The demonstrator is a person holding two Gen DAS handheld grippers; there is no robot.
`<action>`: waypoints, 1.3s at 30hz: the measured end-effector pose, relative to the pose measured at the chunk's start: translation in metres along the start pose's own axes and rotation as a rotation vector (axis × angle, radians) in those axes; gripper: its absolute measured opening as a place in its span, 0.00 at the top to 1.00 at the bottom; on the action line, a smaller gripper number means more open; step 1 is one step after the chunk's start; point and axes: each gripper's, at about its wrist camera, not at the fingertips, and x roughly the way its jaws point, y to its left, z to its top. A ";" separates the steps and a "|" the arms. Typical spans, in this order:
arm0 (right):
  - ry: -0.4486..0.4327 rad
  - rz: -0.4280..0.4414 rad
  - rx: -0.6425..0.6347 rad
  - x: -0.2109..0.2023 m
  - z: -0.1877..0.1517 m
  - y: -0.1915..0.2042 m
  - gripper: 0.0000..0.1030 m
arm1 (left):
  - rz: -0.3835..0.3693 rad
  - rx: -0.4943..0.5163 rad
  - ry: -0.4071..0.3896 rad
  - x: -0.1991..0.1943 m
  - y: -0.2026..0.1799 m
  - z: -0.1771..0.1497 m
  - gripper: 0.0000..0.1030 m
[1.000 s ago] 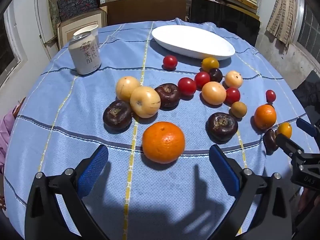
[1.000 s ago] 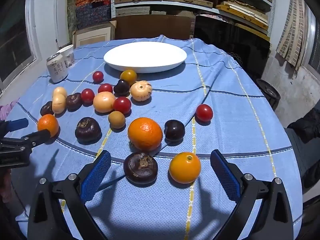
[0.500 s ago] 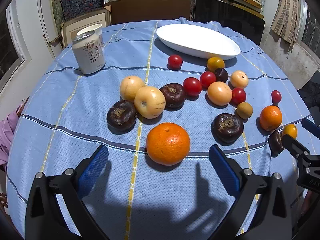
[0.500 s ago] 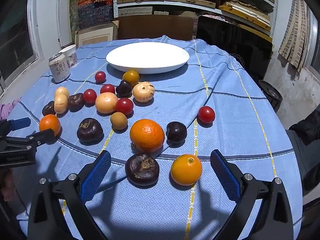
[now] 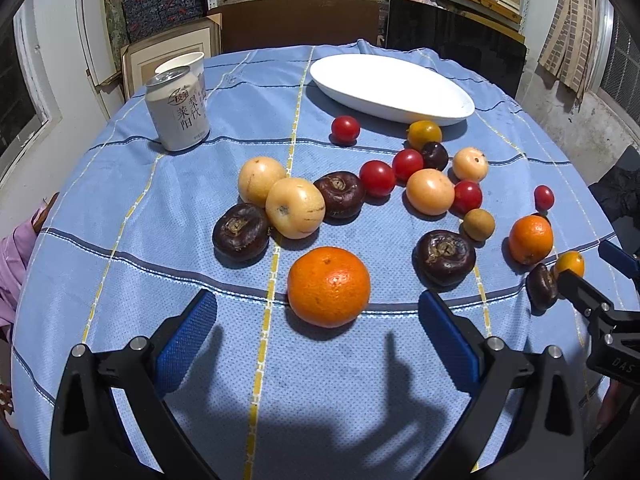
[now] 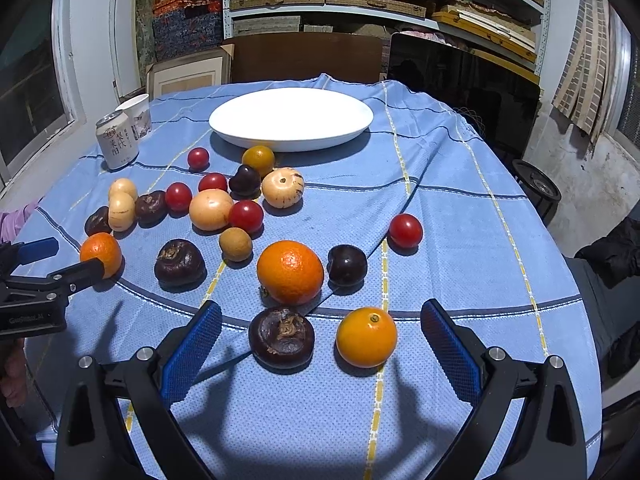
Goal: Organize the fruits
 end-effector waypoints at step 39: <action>0.019 -0.001 0.015 0.003 -0.005 -0.002 0.03 | -0.007 -0.010 0.010 0.002 -0.001 -0.003 0.04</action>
